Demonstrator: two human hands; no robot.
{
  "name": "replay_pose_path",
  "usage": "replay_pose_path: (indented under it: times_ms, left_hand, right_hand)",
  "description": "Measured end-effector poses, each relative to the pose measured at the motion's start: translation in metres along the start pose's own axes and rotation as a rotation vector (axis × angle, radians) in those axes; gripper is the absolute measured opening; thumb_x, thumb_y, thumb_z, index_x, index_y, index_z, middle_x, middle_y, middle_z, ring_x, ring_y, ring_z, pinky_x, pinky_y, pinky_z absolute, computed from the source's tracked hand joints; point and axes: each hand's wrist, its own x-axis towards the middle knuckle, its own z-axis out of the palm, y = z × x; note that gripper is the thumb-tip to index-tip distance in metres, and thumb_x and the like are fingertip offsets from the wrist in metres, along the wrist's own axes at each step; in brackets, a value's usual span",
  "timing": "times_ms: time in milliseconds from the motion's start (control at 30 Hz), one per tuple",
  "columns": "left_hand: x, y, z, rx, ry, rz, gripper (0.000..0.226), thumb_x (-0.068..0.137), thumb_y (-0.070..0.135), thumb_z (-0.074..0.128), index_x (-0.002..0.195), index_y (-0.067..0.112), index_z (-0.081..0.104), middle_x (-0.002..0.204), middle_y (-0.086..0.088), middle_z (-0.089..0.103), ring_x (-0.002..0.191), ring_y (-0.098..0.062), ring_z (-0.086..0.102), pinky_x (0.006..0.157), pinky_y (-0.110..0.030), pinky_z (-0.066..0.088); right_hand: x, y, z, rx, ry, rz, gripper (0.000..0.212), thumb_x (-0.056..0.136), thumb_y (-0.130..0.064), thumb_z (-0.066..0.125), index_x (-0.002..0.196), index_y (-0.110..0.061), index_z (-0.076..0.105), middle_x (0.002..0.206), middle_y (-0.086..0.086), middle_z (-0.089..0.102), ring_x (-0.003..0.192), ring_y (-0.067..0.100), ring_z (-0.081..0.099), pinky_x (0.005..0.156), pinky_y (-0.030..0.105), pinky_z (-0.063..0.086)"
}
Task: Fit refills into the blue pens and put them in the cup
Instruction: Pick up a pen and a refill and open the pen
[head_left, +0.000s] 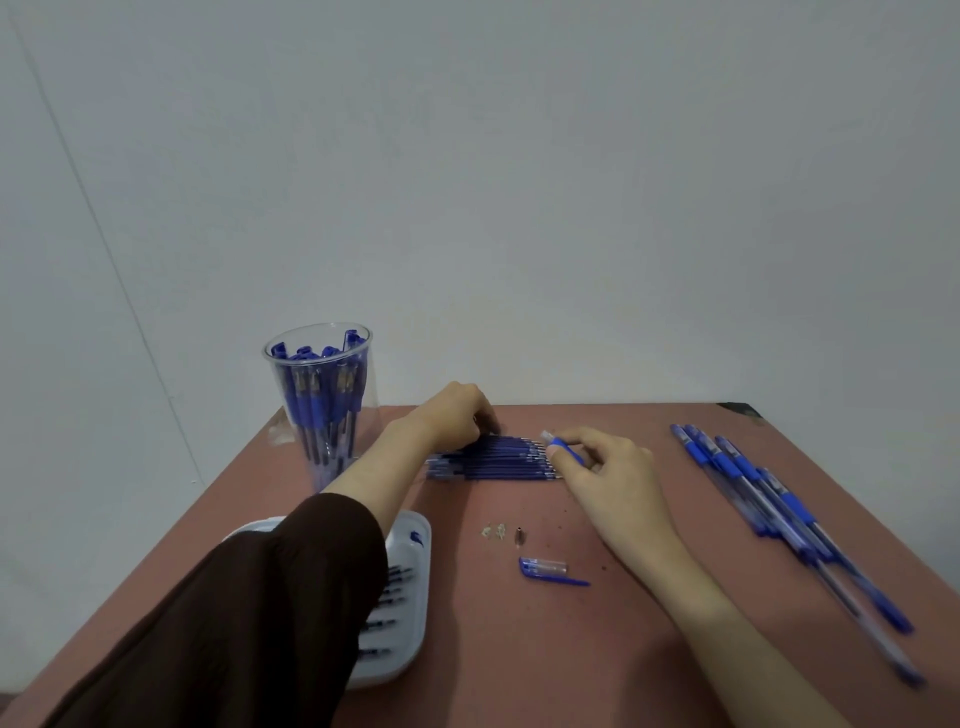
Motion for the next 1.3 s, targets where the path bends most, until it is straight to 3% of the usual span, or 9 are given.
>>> replay_pose_path:
  times_ms: [300,467,567,667,833,967,1100,1300]
  left_hand:
    - [-0.055,0.015,-0.018,-0.036,0.137,0.088,0.040,0.089,-0.005,0.043,0.119,0.011,0.065,0.117,-0.008,0.066,0.107,-0.017,0.059,0.083,-0.013,0.040]
    - [-0.121,0.013,-0.033,-0.024,0.198,0.143,0.026,0.092,0.008,0.056,0.115,0.013,0.068,0.108,0.000,0.070,0.097,-0.012,0.063,0.087,-0.019,0.045]
    - [-0.151,0.006,-0.039,-0.038,0.227,0.110,0.020,0.089,0.010,0.062,0.105,0.014,0.073,0.095,0.005,0.072,0.081,-0.002,0.063,0.077,-0.012,0.046]
    - [-0.168,-0.003,-0.041,0.006,0.120,0.062,0.014,0.085,0.009,0.066,0.095,0.013,0.075,0.077,0.013,0.065,0.065,0.013,0.055,0.065,0.000,0.037]
    - [-0.176,-0.015,-0.032,0.072,-0.051,-0.026,0.015,0.083,0.015,0.070,0.097,0.015,0.075,0.091,0.005,0.072,0.071,0.002,0.058,0.064,0.001,0.038]
    - [-0.179,-0.017,-0.032,0.030,-0.123,-0.061,0.016,0.082,0.015,0.070,0.097,0.018,0.075,0.080,0.013,0.067,0.070,0.006,0.058,0.065,-0.002,0.041]
    - [-0.177,-0.018,-0.032,0.026,-0.152,-0.088,0.019,0.081,0.012,0.071,0.100,0.017,0.073,0.078,0.012,0.064,0.073,0.000,0.060,0.068,-0.008,0.044]
    - [-0.173,-0.020,-0.033,-0.042,-0.211,-0.138,0.013,0.080,0.010,0.073,0.091,0.017,0.072,0.072,0.014,0.062,0.066,0.003,0.057,0.064,-0.005,0.043]
  right_hand:
    - [-0.007,-0.009,0.008,-0.043,-0.071,-0.037,0.010,0.087,-0.030,0.062,0.081,-0.030,0.070,0.056,-0.007,0.057,0.054,0.012,0.049,0.061,0.032,0.046]
    - [-0.024,-0.025,0.018,-0.049,-0.163,-0.157,0.012,0.087,-0.025,0.064,0.078,-0.033,0.068,0.058,-0.011,0.059,0.053,0.005,0.053,0.063,0.031,0.047]
    - [-0.033,-0.030,0.021,-0.041,-0.232,-0.201,0.020,0.087,-0.024,0.061,0.075,-0.040,0.062,0.069,-0.012,0.066,0.058,-0.002,0.061,0.067,0.031,0.053]
    - [-0.038,-0.032,0.024,-0.060,-0.264,-0.251,0.027,0.086,-0.026,0.061,0.072,-0.049,0.058,0.072,-0.016,0.067,0.060,0.011,0.063,0.068,0.037,0.054]
    - [-0.040,-0.034,0.023,-0.052,-0.271,-0.294,0.035,0.086,-0.023,0.062,0.072,-0.054,0.056,0.072,-0.017,0.067,0.056,0.010,0.055,0.063,0.031,0.049]
    - [-0.040,-0.033,0.024,-0.037,-0.274,-0.295,0.034,0.086,-0.022,0.063,0.074,-0.054,0.057,0.071,-0.015,0.068,0.056,0.010,0.055,0.062,0.029,0.048]
    - [-0.039,-0.032,0.024,-0.035,-0.281,-0.309,0.034,0.086,-0.021,0.064,0.076,-0.053,0.058,0.071,-0.022,0.063,0.054,0.007,0.051,0.058,0.022,0.043]
    - [-0.041,-0.033,0.024,-0.035,-0.272,-0.292,0.036,0.086,-0.020,0.063,0.075,-0.054,0.058,0.074,-0.025,0.065,0.062,0.011,0.062,0.066,0.031,0.050]
